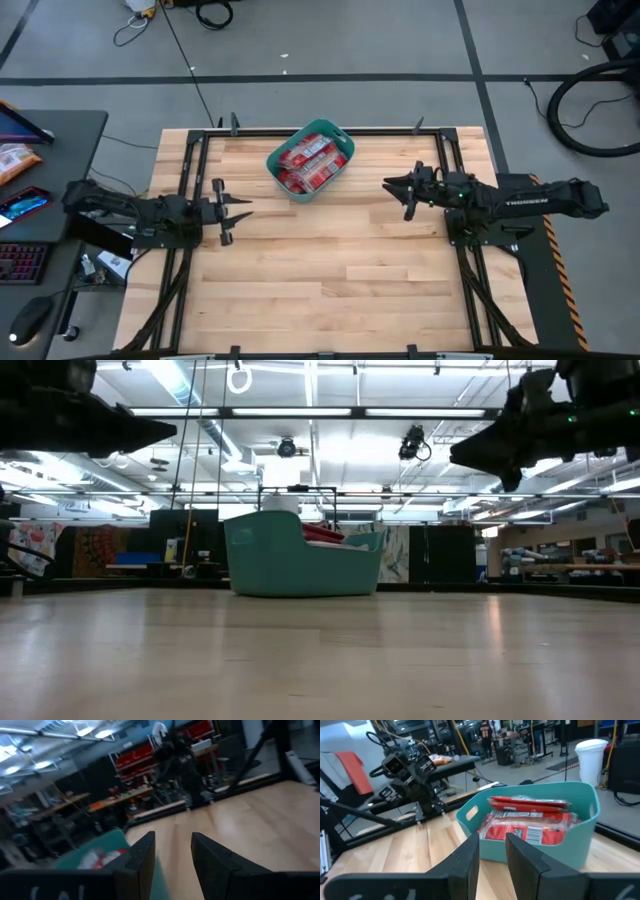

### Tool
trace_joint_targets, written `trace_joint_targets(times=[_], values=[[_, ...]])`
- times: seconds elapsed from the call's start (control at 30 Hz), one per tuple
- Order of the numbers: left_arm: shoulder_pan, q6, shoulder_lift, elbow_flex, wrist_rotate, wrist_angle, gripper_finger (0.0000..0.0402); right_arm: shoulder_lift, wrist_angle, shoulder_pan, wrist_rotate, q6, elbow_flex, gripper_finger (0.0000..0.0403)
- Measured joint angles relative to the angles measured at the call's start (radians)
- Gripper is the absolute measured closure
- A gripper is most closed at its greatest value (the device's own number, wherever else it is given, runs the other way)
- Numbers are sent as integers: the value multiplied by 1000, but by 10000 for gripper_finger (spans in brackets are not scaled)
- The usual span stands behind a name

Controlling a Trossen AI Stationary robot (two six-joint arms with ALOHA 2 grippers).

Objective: Sort popcorn bags into baskets
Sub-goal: Return to Home Position

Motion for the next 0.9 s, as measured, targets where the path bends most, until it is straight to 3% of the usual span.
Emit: trace_joint_targets(times=[0.4,0.73,0.9], values=[[20,69,2,0,-4,184,270,-129,-8,0,17,-25,-96,303],[20,57,2,0,-4,188,269,-198,-11,-28,26,-8,-167,303],[20,37,2,0,-4,188,269,-247,-17,-44,-34,1,-167,303]])
